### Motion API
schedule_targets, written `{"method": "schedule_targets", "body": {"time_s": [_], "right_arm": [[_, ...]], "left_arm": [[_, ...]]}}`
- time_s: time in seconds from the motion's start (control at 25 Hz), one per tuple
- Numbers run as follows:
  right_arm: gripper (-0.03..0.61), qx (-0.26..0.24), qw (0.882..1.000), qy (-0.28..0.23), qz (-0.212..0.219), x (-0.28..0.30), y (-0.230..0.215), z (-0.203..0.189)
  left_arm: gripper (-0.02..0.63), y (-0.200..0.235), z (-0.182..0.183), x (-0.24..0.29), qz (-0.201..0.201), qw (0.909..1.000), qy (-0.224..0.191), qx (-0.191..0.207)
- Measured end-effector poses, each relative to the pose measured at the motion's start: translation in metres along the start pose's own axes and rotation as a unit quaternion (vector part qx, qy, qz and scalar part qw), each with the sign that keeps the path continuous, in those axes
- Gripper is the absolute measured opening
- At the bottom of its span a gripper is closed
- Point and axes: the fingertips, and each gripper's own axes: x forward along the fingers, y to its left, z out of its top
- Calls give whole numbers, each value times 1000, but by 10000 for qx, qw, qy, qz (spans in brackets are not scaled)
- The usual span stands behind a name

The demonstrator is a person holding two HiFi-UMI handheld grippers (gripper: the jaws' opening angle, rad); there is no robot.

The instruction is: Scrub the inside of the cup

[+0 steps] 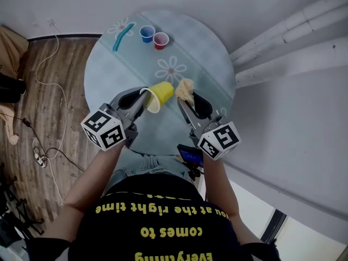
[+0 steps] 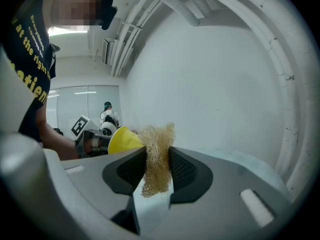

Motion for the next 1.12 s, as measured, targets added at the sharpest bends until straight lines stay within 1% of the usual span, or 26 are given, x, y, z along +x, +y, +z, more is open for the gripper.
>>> {"method": "schedule_targets", "body": {"time_s": [0.28,0.48,0.84,1.12], "right_arm": [[137,8,10000,-23,-23,1,-2,1],[137,15,10000,-51,-55,0,-3,3],[137,5,9999,-86,-88,-1,-4,3],[137,25,9999,-70,-111,-3,-10,0]], "left_arm": [[17,0,6,-3,168,9984,-43,538],[17,-2,9,-4,224,9957,-67,900],[17,1,14,-9,445,9899,-288,1314],[17,7,11,-9,602,9857,-397,1526]]}}
